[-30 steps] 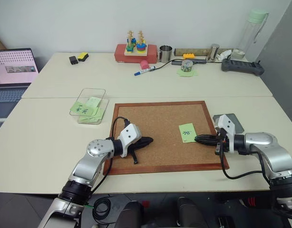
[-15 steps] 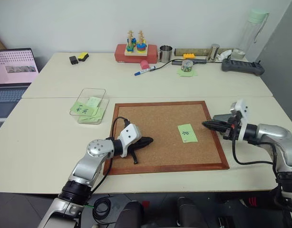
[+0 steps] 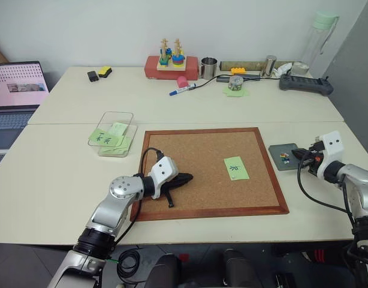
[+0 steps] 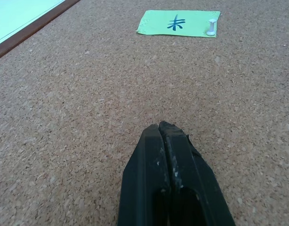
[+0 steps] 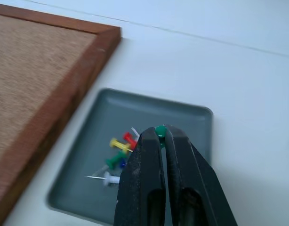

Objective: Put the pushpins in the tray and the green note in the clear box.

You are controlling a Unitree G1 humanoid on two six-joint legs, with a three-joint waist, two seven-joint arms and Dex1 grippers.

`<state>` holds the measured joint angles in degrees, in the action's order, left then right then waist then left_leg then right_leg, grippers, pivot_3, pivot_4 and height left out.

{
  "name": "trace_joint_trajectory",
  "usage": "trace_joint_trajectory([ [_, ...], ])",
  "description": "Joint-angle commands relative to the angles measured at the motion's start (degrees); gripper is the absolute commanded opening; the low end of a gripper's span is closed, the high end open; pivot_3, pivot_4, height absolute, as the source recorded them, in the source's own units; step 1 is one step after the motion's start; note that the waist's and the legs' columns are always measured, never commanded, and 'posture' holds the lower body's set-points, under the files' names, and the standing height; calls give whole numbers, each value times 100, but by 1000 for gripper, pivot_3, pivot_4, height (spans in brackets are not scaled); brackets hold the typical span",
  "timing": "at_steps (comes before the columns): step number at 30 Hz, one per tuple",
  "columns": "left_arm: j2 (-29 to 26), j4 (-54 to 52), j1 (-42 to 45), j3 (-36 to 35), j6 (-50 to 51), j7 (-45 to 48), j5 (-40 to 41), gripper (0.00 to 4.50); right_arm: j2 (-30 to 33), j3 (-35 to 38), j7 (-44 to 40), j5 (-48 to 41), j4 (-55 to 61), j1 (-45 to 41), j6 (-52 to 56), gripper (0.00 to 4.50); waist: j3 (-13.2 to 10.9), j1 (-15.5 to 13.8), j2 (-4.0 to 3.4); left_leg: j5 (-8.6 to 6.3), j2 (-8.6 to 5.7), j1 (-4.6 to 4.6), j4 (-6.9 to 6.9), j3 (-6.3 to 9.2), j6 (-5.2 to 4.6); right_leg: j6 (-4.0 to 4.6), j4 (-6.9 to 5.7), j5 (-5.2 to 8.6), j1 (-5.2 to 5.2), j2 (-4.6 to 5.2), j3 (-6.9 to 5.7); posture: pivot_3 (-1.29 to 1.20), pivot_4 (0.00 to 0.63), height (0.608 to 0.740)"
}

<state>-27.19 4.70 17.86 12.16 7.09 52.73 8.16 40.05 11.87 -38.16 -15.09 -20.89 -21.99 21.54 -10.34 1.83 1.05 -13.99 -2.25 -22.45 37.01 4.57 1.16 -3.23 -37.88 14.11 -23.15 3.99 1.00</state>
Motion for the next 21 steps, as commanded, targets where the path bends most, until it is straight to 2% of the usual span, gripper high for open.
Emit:
trace_joint_trajectory([
  [1, -79, 0, -85, 86, 50, 19, -139, 0, 71, 113, 61, 80, -203, -167, -230, 16, 0, 0, 0, 0, 0, 0, 0, 0, 0, 0, 0, 0, 0, 0, 0, 0, 150, 740],
  [5, -69, -16, -96, 87, 63, 12, -139, 0, 59, 109, 64, 95, -339, -222, -265, 16, 0, 2, -1, 0, 0, 0, 0, -2, 0, 0, 0, 0, 0, 0, 2, 0, 150, 740],
  [7, -66, -16, -95, 86, 64, 11, -139, 0, 56, 109, 50, 73, -359, -233, -254, 492, 0, 1, -1, 0, 0, 0, 0, -2, 0, 0, 0, 0, 0, 0, 1, 0, 150, 740],
  [8, -66, -16, -95, 85, 64, 11, -139, 0, 61, 100, 34, 72, -365, -235, -258, 549, 0, 1, -1, 0, 0, 0, 0, -2, 0, 0, 0, 0, 0, 0, 0, 0, 150, 740],
  [16, -61, -10, -93, 86, 59, 18, -139, 0, 109, 82, -232, -10, -126, -153, -219, 2469, 1, 1, -1, 0, 0, 0, 0, -2, 0, 0, 0, 0, 0, 0, 1, 0, 150, 740],
  [21, -56, -3, -91, 81, 53, 16, -135, 0, 217, 159, -361, -60, 39, -126, -132, 2535, 1, 1, -1, 0, 0, 0, 0, -1, 0, 0, 0, 0, 0, 0, 1, 0, 150, 740],
])
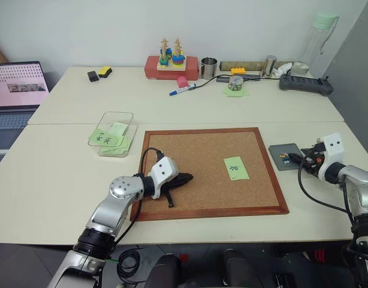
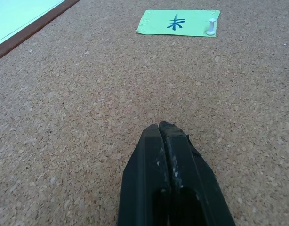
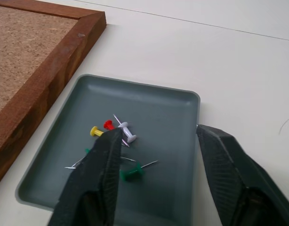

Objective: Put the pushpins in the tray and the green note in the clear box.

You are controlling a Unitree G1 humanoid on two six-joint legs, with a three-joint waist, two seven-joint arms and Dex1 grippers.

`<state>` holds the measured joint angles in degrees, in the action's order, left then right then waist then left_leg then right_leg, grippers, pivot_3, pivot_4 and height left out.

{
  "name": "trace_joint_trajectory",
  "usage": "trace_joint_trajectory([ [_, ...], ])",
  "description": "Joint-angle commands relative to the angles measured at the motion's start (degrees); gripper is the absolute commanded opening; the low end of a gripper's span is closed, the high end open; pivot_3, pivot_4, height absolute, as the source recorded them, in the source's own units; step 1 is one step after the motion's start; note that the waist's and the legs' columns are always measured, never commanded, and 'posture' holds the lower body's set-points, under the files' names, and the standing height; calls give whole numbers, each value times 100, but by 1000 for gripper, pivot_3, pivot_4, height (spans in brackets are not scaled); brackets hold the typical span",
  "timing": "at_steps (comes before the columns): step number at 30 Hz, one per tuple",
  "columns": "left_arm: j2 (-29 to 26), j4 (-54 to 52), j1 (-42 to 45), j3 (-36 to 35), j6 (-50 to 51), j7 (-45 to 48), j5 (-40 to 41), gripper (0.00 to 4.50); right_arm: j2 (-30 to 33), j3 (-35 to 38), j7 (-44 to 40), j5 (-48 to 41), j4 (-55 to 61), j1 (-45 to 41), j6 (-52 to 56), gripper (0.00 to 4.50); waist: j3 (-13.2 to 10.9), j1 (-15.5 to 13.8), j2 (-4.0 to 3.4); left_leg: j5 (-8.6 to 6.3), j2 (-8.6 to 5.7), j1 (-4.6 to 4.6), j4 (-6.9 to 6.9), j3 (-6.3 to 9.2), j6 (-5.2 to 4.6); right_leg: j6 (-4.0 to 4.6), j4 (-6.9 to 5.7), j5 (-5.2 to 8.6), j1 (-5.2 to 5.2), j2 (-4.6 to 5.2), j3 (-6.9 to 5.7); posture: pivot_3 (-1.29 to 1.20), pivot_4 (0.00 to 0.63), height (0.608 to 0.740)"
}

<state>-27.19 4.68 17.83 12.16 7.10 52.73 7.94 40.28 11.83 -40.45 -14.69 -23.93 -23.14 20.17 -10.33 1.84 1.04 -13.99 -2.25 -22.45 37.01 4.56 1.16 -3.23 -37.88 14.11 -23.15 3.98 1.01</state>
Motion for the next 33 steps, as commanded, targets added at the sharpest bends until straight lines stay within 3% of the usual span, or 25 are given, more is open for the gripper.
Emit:
trace_joint_trajectory([
  [1, -55, -9, -96, 81, 52, 12, -114, 0, 211, 196, -170, -137, 389, 1, 22, 2535, 0, 0, 0, 0, 0, 0, 0, 0, 0, 0, 0, 0, 0, 0, 0, 0, 150, 740],
  [6, -63, -8, -114, 72, 39, 6, -116, 0, 521, 265, -873, -586, 1187, 126, 338, 2535, 0, 0, -1, 0, 0, 0, 0, 2, 0, 0, 0, 0, 0, 0, 0, 0, 150, 740],
  [10, -74, 11, -113, 56, 27, 19, -105, 0, 897, -158, -1770, -888, 2477, 572, 566, 2535, 1, -2, -2, -1, 2, -1, -1, 5, -1, -1, 1, 1, 1, -2, -4, 0, 150, 740],
  [15, -85, 23, -85, 25, 35, 38, -85, 0, 836, -802, -1964, -841, 3480, 699, 648, 2535, 1, 3, -2, 0, 4, 0, 0, 12, -1, -2, 3, 1, 1, -3, -2, 0, 150, 740],
  [23, -77, 16, -69, 13, 41, 39, -84, 0, 178, -1764, -1650, -44, 3084, 442, 77, 2535, 1, -7, 1, 0, 3, -1, 0, 15, 0, -1, 7, 1, 0, -2, -5, 0, 150, 740],
  [33, -71, -44, -87, 7, 79, 24, -73, 0, -291, -2073, -1724, 327, 2266, 136, -487, 2535, 1, -6, 1, 0, 3, 0, 0, 21, 0, -1, 6, 1, 0, -2, -5, 0, 150, 740],
])
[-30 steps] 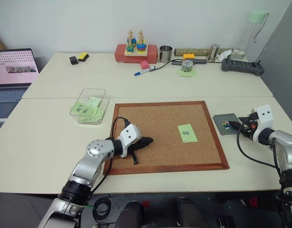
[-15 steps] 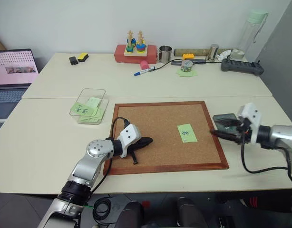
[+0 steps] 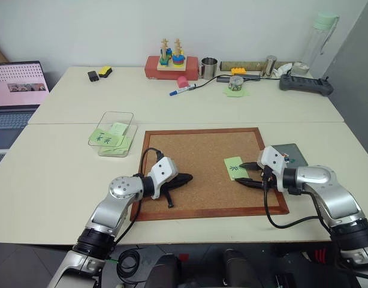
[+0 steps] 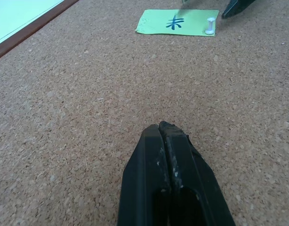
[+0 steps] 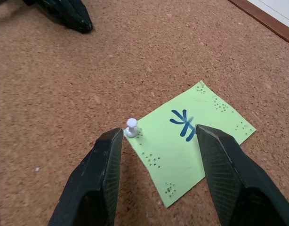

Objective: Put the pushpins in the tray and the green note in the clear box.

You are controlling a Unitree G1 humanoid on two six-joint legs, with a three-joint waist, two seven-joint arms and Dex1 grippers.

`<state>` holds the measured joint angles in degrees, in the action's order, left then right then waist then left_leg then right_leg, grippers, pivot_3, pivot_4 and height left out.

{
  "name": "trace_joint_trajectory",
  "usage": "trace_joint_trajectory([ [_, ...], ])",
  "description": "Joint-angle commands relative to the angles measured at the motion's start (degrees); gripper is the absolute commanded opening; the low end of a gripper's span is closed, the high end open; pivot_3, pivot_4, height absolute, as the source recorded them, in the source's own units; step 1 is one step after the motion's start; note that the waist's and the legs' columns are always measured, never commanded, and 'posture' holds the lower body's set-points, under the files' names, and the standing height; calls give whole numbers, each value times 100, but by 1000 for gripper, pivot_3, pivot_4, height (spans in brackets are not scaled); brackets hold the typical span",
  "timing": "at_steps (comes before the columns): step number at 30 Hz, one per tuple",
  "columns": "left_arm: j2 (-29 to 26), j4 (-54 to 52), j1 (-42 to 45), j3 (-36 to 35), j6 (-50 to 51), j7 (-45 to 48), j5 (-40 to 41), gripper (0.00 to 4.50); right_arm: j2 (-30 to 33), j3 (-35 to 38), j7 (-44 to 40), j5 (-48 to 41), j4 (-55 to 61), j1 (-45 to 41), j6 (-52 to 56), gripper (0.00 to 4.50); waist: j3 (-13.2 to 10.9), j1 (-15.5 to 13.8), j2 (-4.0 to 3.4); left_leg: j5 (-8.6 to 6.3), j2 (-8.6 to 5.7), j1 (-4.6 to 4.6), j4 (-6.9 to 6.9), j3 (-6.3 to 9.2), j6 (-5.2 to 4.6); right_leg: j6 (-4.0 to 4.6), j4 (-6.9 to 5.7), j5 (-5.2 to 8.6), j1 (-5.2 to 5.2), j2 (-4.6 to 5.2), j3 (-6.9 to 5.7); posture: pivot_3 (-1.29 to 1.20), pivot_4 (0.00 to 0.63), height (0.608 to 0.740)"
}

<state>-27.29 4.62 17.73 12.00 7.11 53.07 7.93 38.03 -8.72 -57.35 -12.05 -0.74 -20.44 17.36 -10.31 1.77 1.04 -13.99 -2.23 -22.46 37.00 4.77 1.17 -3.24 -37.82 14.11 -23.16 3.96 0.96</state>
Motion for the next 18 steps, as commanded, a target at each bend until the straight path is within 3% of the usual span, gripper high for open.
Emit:
trace_joint_trajectory([
  [1, -59, -47, -81, 24, 82, -15, -72, 0, -89, -35, -53, 69, -89, -144, -226, 2535, 0, 1, 0, 0, 0, 0, 0, 0, 0, 0, 0, 0, 0, 0, 0, 0, 150, 740],
  [5, -59, -70, -99, 22, 98, -30, -72, 0, -144, -67, -130, 57, -188, -152, -279, 2535, 0, 1, 0, 0, 0, 0, 0, 0, 0, 0, 0, 0, 0, 0, 1, 0, 150, 740],
  [6, -60, -72, -102, 21, 99, -32, -72, 0, -150, -71, -145, 42, -192, -150, -278, 2177, 0, 1, 0, 0, 0, 0, 0, 0, 0, 0, 0, 0, 0, 0, 0, 0, 150, 740],
  [8, -66, -69, -108, 18, 96, -31, -73, 0, -167, -92, -163, 29, -176, -141, -276, 2026, 0, 1, 0, 0, 0, 1, 0, 0, 0, 0, 0, 0, 0, 0, 1, 0, 150, 740],
  [18, -82, -87, -126, 14, 112, -39, -74, 0, -257, -57, -323, -87, -109, -130, -125, 41, 0, 4, -1, 0, 0, 1, 1, 2, 0, 0, -1, 0, 0, 0, 1, 0, 150, 740],
])
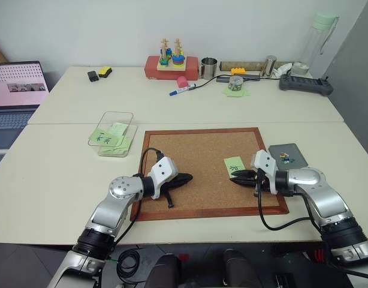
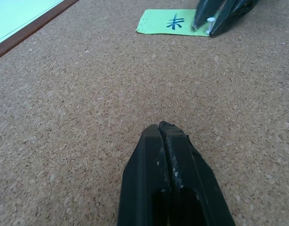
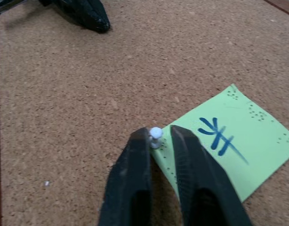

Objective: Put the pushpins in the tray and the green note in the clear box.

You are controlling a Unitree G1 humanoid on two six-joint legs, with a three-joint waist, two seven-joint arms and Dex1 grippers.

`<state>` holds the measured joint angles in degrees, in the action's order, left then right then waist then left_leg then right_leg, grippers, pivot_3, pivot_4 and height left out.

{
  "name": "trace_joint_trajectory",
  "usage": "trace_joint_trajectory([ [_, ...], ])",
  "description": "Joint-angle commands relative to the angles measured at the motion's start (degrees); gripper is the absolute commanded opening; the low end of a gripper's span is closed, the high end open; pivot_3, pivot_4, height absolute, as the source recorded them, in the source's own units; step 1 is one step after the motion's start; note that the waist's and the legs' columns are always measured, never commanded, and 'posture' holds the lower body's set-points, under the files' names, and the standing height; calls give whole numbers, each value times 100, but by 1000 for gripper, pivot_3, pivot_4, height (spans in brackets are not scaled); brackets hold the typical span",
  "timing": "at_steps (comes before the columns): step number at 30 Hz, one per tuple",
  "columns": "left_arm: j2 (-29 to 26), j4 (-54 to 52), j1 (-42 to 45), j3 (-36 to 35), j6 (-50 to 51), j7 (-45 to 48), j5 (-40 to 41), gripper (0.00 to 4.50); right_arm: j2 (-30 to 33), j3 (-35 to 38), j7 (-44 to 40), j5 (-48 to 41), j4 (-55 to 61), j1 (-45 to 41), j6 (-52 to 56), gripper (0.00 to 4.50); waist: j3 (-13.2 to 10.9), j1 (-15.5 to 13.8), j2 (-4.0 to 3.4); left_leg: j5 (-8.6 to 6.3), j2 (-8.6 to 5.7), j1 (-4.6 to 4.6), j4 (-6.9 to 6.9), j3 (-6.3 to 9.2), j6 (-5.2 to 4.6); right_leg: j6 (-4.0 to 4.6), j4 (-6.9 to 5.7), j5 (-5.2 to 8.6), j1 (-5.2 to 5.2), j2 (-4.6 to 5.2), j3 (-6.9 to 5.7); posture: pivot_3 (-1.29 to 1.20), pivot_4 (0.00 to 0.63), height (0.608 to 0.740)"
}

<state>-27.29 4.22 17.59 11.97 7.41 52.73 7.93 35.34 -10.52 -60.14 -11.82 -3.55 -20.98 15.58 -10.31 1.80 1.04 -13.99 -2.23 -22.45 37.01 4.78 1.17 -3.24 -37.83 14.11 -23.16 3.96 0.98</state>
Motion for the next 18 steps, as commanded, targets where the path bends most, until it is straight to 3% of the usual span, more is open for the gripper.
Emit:
trace_joint_trajectory([
  [1, -84, -59, -124, 17, 85, -8, -72, 0, 16, 139, -51, -142, 211, -73, 86, 41, 0, 0, 0, 0, 0, 1, 0, 0, 0, 0, 0, 0, 0, 0, 1, 0, 150, 740],
  [10, -81, -146, -98, -68, 264, 20, 57, 0, 117, 396, -105, -474, 782, -229, 437, 41, 0, 2, 0, 0, 0, 0, -2, 5, 0, 0, -1, 0, -2, 0, -1, 0, 150, 740],
  [18, -207, -881, 96, -555, 1250, 105, 777, 0, 340, 458, -163, -492, 1203, -402, 379, 41, -4, -9, 5, 0, 0, -6, -1, 15, 0, 0, 1, 0, -3, 0, -7, 0, 150, 740],
])
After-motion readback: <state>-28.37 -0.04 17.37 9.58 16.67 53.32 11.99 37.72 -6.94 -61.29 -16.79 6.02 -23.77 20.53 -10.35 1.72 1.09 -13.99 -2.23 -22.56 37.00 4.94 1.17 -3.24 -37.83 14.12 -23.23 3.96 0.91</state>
